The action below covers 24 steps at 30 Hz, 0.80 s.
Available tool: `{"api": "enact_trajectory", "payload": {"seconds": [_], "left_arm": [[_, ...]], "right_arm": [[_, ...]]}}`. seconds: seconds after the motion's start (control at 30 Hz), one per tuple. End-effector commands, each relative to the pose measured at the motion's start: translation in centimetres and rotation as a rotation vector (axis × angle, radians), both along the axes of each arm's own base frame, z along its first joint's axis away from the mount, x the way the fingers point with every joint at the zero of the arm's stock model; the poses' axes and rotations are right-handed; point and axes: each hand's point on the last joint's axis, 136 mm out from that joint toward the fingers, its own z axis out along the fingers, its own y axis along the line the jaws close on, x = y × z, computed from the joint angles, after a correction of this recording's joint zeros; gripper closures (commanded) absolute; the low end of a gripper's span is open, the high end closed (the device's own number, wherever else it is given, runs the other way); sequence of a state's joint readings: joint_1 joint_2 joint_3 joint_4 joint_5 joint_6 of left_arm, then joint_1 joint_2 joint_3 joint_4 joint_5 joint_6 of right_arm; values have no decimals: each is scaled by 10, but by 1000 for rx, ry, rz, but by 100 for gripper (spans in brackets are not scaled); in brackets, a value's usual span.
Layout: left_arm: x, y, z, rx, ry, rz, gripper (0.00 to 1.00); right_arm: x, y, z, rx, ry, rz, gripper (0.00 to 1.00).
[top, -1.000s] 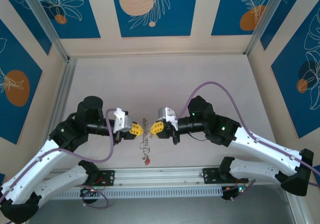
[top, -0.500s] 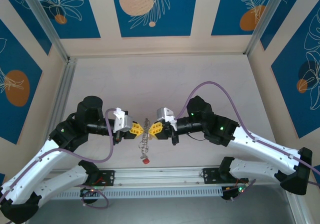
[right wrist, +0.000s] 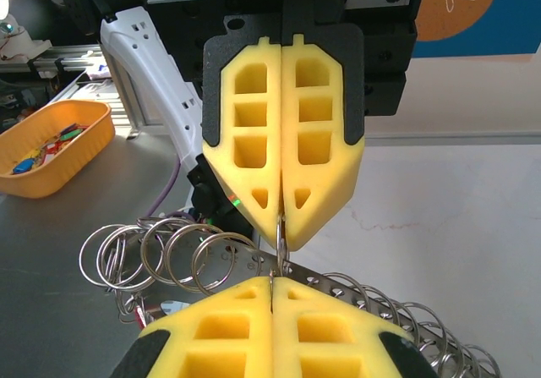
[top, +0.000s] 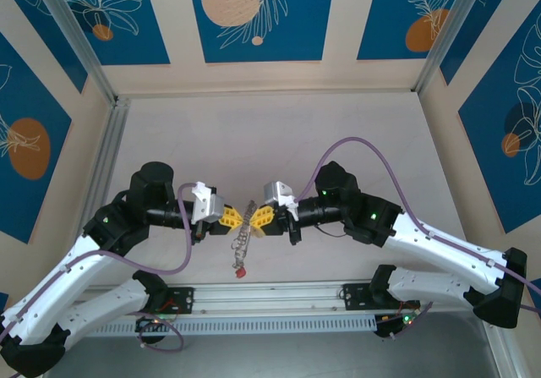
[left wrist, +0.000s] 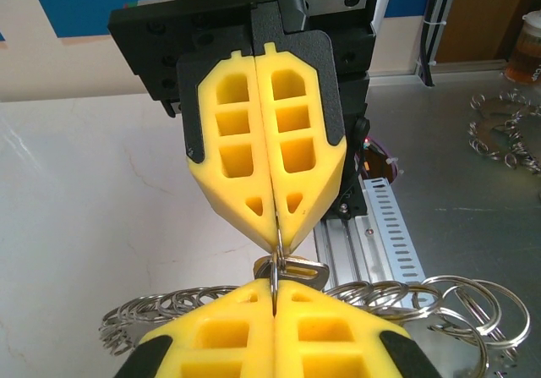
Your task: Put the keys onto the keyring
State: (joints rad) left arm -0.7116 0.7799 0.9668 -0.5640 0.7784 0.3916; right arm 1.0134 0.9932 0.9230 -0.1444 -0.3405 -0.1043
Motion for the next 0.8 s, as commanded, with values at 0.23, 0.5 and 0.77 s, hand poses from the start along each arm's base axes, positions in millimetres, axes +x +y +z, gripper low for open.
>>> {"api": "enact_trajectory", "payload": {"seconds": [0.23, 0.5, 0.77], "left_arm": [[-8, -1, 12, -44, -16, -39, 100], [-7, 0, 11, -42, -16, -35, 100], [-7, -1, 11, -43, -15, -35, 100]], "right_arm": [[4, -5, 2, 0, -12, -44, 100], [5, -6, 4, 13, -19, -53, 100], [4, -6, 3, 13, -17, -47, 100]]}}
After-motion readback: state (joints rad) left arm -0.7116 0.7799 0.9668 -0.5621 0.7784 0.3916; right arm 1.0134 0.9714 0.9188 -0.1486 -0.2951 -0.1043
